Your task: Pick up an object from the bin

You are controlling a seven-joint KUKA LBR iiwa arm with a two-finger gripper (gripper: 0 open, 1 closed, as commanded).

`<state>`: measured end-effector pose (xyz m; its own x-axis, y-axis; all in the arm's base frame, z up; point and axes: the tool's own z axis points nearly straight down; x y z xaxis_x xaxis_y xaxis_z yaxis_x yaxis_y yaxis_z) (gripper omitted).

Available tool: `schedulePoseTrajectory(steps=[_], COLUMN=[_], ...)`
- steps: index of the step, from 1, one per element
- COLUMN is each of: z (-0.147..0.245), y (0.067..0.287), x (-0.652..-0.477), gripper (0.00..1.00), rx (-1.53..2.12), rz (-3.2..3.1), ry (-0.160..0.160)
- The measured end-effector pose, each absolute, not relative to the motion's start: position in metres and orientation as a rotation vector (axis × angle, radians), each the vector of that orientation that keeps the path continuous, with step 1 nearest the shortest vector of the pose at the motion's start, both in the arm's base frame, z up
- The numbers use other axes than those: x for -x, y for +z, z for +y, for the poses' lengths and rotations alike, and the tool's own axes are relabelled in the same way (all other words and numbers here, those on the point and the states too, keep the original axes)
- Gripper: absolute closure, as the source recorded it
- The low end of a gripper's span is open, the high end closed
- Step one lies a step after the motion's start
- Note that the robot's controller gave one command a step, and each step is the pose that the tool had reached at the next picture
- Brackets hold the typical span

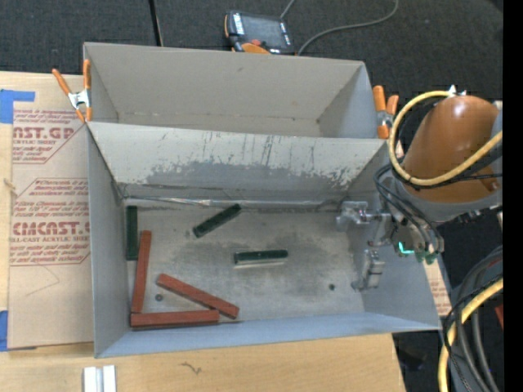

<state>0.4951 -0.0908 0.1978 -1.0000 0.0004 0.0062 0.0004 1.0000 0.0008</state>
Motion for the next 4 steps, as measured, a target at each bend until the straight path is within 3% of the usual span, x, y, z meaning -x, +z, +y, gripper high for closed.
schedulePoseTrajectory(steps=[1,2,3,4], z=[-0.039,0.015,0.013,-0.002], y=[0.080,0.069,0.070,0.251], x=[-0.542,-0.534,-0.535,-0.548], gripper=[0.00,0.00,1.00,1.00], rx=[-0.110,-0.263,-0.258,-0.310], rz=[-3.136,-3.130,-3.132,-3.138], ry=[-0.004,-0.005,-0.001,0.002])
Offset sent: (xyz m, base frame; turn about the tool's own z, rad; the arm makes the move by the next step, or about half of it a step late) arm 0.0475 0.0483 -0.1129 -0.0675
